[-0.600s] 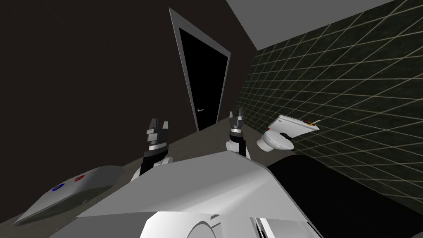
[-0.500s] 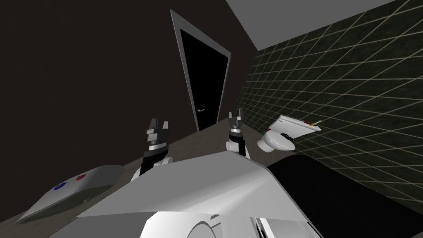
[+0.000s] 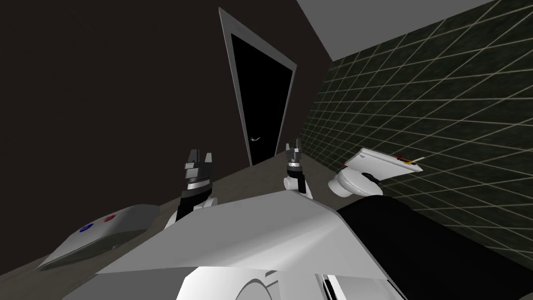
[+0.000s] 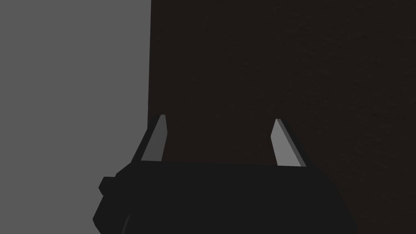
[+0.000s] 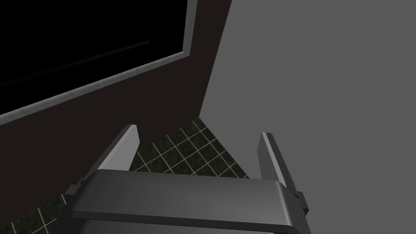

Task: Pull the door open

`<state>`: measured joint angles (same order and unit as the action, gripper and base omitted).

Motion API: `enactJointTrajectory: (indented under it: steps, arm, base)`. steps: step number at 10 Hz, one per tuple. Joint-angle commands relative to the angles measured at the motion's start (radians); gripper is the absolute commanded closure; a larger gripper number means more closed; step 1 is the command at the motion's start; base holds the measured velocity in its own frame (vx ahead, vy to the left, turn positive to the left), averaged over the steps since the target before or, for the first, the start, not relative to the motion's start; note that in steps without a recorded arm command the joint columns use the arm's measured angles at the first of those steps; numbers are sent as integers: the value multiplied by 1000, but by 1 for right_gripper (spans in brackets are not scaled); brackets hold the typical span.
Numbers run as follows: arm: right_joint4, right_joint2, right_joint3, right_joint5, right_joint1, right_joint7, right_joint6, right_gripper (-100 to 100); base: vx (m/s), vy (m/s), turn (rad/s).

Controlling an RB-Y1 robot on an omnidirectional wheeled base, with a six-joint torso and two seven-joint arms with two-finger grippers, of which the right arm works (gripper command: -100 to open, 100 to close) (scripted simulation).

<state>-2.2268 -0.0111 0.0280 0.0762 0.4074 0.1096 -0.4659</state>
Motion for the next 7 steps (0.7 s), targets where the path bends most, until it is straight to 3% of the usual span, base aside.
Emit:
enactJointTrajectory:
  steps: [1,6,7]
  arm:
    - [44,-4,2,-4,-20,-6,-3,-100]
    - [203,-33,-14,-6,-90,-13,-25,-100]
    - [215,-33,-14,-6,-90,-13,-25,-100]
  base:
    - [69,1,80]
    - [83,-2,106]
    - [62,-1,40]
